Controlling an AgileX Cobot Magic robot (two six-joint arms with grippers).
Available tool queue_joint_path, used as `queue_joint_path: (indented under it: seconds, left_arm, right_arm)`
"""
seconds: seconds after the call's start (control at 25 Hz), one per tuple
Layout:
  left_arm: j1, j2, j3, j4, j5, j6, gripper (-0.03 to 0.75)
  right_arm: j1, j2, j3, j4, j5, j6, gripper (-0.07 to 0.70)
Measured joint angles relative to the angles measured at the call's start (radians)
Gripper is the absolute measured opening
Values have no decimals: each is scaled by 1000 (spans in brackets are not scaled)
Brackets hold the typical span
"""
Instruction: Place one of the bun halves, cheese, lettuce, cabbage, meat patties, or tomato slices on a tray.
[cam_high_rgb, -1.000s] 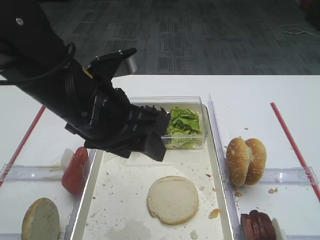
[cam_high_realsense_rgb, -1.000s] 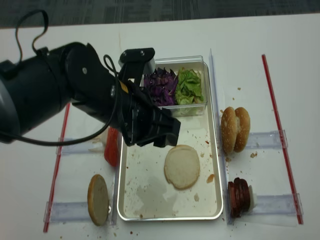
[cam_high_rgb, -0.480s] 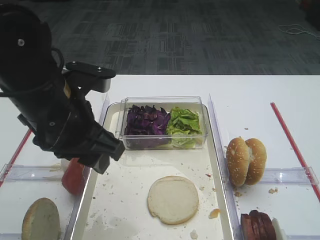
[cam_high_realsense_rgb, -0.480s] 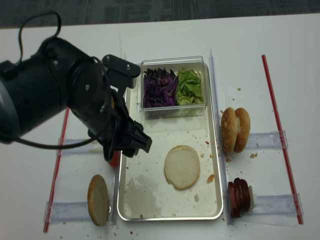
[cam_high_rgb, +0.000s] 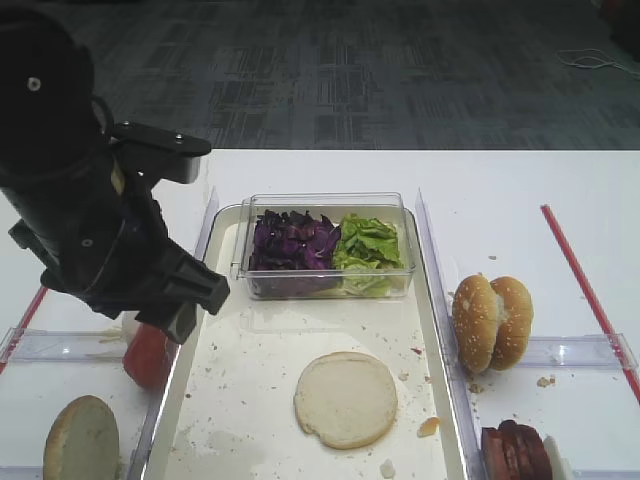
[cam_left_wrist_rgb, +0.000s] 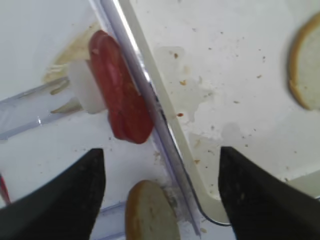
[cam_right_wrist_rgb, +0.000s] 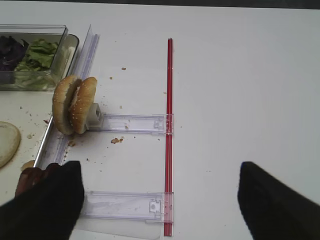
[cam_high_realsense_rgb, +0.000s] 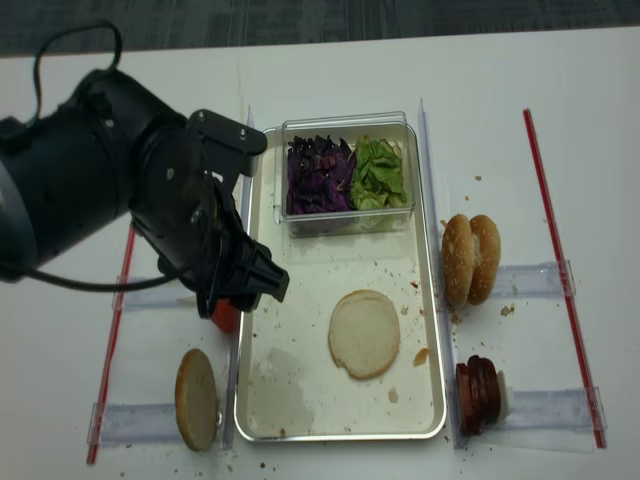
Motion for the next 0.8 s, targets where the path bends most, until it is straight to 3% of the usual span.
queue_joint_path:
  seconds: [0.12,0.16,0.2,0.52,0.8]
  left_arm:
    - [86,0,0,0,4,-2,479]
    - [147,0,0,0,14,-2,479]
    - [147,0,0,0,14,-2,479]
    - [388,0,0,0,60,13,479]
    - [480,0,0,0,84,39,476]
  right_arm:
    - [0,0,0,0,0,0,652]
    - [0,0,0,0,0,0,652]
    - [0,0,0,0,0,0,652]
    - [0,0,0,0,0,0,652]
    - [0,0,0,0,0,0,654]
